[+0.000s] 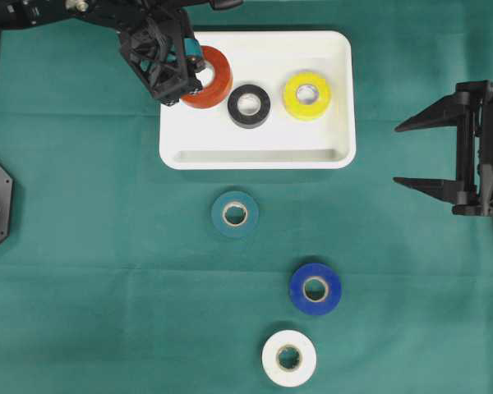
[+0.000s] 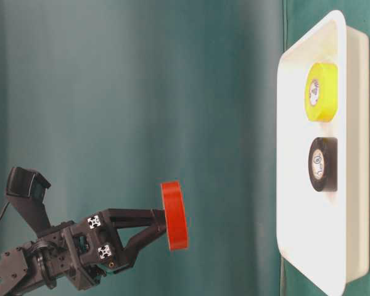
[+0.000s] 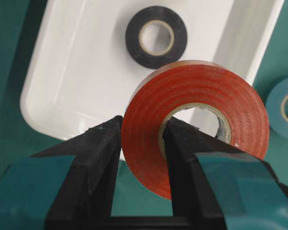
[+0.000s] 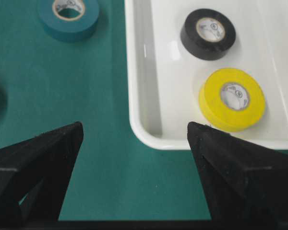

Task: Pick up the tape from a random location and place it into the white case.
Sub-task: 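Lower the red roll into the tray left of the black roll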

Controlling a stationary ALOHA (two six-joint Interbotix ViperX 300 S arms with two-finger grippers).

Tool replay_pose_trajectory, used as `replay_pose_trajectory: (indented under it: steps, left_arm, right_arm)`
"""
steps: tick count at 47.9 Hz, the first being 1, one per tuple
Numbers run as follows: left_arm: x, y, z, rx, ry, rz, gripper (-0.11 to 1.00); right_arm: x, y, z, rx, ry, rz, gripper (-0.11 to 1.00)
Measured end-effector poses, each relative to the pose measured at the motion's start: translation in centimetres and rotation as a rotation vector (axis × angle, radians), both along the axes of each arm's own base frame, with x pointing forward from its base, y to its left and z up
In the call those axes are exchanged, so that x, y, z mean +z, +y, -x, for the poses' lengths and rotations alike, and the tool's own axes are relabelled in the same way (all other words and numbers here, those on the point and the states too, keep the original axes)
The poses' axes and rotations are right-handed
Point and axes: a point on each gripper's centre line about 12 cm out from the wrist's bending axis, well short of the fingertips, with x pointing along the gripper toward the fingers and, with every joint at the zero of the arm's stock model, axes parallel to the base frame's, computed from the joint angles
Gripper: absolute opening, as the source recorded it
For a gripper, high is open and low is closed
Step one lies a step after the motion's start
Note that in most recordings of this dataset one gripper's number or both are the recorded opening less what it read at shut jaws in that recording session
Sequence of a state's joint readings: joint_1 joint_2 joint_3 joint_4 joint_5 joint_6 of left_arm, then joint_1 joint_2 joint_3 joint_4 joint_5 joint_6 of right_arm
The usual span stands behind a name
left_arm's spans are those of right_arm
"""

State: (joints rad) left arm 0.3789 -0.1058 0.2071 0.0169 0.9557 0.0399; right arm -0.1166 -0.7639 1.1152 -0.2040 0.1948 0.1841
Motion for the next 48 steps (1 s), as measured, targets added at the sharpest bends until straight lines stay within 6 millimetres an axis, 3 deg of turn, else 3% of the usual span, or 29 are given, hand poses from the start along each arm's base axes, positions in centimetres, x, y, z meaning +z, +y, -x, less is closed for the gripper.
replay_pose_trajectory:
  steps: [34,41,48]
  left_arm:
    - [-0.3,-0.1,0.0,-0.002,-0.003,-0.001,0.22]
    - [-1.8,0.0,0.0,-0.001,0.013,0.005,0.22]
    - [-4.7,0.3,-0.4,0.001,0.014,0.006,0.22]
  right_arm:
    - [0.0,0.0,0.0,0.000,-0.002,0.000,0.88]
    - [0.0,0.0,0.0,0.000,-0.002,0.000,0.88]
    - [0.0,0.0,0.0,0.000,-0.002,-0.001,0.88]
